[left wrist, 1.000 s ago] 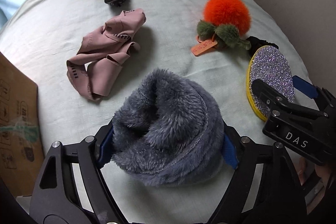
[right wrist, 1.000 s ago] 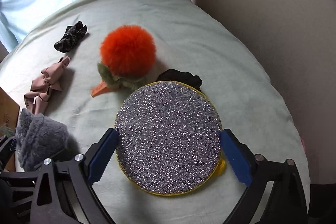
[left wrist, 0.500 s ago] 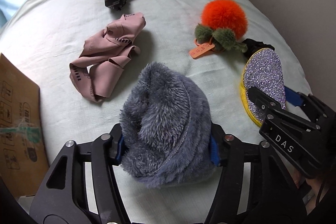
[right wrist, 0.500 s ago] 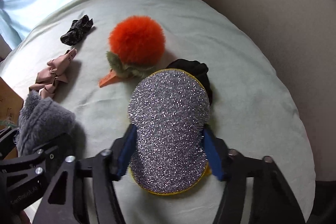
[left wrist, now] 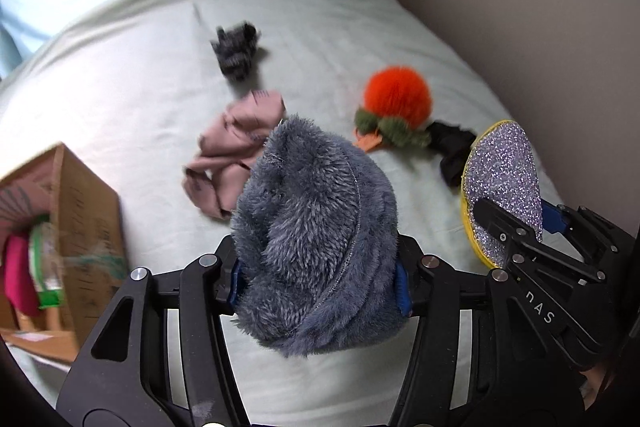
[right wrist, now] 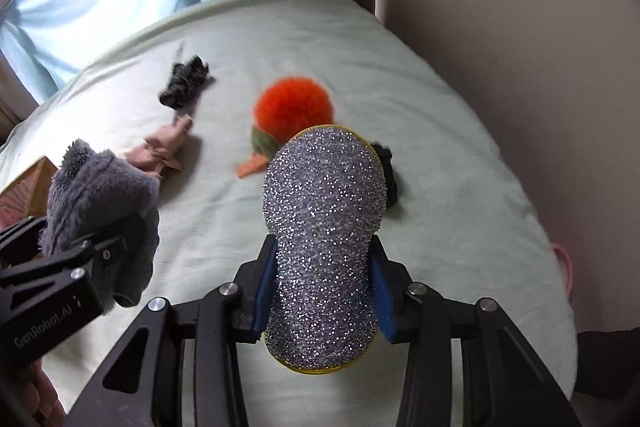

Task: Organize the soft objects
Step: 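Carry the sock and glitter pad over the box and release both inside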

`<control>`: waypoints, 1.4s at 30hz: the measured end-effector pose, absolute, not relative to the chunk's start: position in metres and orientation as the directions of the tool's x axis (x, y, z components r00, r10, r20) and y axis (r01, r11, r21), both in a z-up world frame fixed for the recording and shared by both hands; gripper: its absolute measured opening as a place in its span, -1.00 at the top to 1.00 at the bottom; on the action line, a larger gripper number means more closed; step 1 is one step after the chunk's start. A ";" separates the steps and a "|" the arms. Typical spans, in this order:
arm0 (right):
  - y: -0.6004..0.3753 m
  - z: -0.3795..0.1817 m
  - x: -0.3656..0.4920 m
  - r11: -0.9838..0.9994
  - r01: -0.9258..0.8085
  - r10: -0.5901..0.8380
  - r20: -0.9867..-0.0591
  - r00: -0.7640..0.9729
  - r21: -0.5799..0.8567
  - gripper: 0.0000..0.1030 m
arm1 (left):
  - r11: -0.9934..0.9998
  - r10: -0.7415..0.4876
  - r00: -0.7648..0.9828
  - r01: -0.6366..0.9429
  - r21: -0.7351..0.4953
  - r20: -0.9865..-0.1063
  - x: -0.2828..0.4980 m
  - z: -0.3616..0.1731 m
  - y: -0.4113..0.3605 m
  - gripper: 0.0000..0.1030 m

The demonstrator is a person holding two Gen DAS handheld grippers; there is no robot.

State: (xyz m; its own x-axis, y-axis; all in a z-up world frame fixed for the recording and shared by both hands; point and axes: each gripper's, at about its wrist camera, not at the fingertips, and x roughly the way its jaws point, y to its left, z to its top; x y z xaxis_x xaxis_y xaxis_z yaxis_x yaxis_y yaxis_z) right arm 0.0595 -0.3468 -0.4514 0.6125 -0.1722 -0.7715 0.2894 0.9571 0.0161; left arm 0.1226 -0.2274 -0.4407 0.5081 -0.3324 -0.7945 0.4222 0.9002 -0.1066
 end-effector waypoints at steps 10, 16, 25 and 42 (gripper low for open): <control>-0.290 -0.343 0.030 0.970 0.244 -0.191 -0.673 0.715 -0.017 0.26 | 0.900 -0.377 0.581 0.413 -0.137 -0.721 0.096 -0.350 -0.167 0.01; -0.233 -0.285 0.018 0.978 0.209 -0.165 -0.630 0.759 -0.005 0.26 | 0.915 -0.367 0.629 0.378 -0.143 -0.685 0.080 -0.291 -0.103 0.01; -0.124 -0.233 0.017 0.996 0.086 -0.078 -0.588 0.805 -0.015 0.26 | 0.960 -0.272 0.698 0.244 -0.138 -0.662 0.065 -0.237 0.013 0.01; 0.021 -0.257 0.077 1.000 -0.010 0.010 -0.670 0.742 0.004 0.26 | 0.989 -0.148 0.678 0.107 -0.103 -0.720 0.092 -0.256 0.190 0.01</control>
